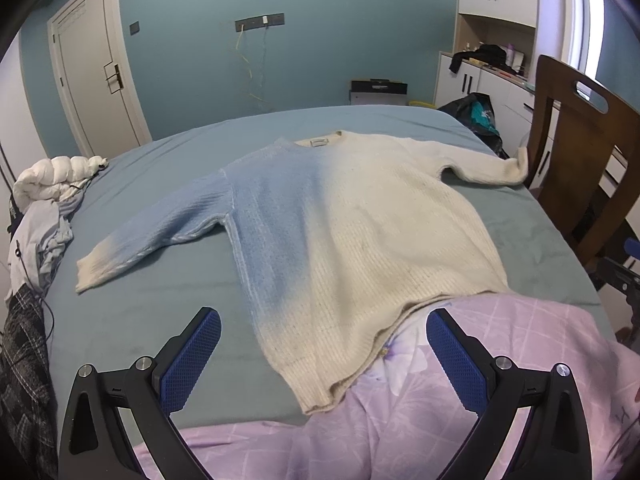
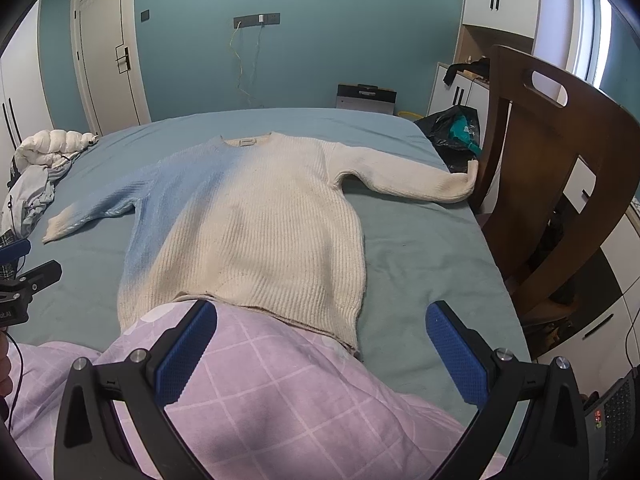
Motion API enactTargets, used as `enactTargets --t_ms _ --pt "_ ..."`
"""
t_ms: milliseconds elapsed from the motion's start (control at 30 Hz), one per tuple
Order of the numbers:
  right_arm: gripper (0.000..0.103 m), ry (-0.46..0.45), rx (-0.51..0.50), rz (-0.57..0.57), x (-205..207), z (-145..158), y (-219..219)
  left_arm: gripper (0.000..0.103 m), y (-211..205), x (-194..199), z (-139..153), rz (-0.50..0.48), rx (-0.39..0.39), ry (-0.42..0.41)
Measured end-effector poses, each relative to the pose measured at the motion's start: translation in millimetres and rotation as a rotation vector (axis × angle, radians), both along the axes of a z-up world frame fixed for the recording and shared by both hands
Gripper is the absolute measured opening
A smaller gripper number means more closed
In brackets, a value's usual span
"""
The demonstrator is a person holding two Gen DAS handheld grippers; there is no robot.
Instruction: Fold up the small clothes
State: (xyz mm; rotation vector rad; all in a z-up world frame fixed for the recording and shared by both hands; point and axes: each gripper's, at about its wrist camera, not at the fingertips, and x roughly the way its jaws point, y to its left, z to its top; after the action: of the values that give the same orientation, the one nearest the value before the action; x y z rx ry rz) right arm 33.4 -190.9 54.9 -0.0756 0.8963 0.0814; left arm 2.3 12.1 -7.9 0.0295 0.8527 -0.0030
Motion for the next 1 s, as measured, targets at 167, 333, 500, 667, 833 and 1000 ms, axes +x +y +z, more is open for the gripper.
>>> enactTargets --t_ms 167,333,500,667,833,1000 --pt "0.102 0.011 0.028 -0.007 1.8 0.0 1.4 0.103 2.0 1.2 -0.8 0.015 0.014 -0.013" --pt "0.102 0.020 0.076 0.008 2.8 1.5 4.2 0.103 2.7 0.5 -0.1 0.022 0.019 -0.021" --pt "0.102 0.016 0.082 0.017 1.3 2.2 8.6 0.103 3.9 0.0 0.0 0.027 0.011 -0.022" --pt "0.102 -0.005 0.091 0.027 1.5 4.6 10.9 0.103 3.7 1.1 -0.5 0.032 0.000 -0.021" --pt "0.102 0.003 0.108 0.013 9.9 5.3 13.2 0.103 2.8 4.9 -2.1 0.038 -0.009 -0.020" --pt "0.102 0.011 0.139 0.040 31.7 12.6 23.2 0.103 4.5 10.5 -4.4 0.047 -0.005 -0.018"
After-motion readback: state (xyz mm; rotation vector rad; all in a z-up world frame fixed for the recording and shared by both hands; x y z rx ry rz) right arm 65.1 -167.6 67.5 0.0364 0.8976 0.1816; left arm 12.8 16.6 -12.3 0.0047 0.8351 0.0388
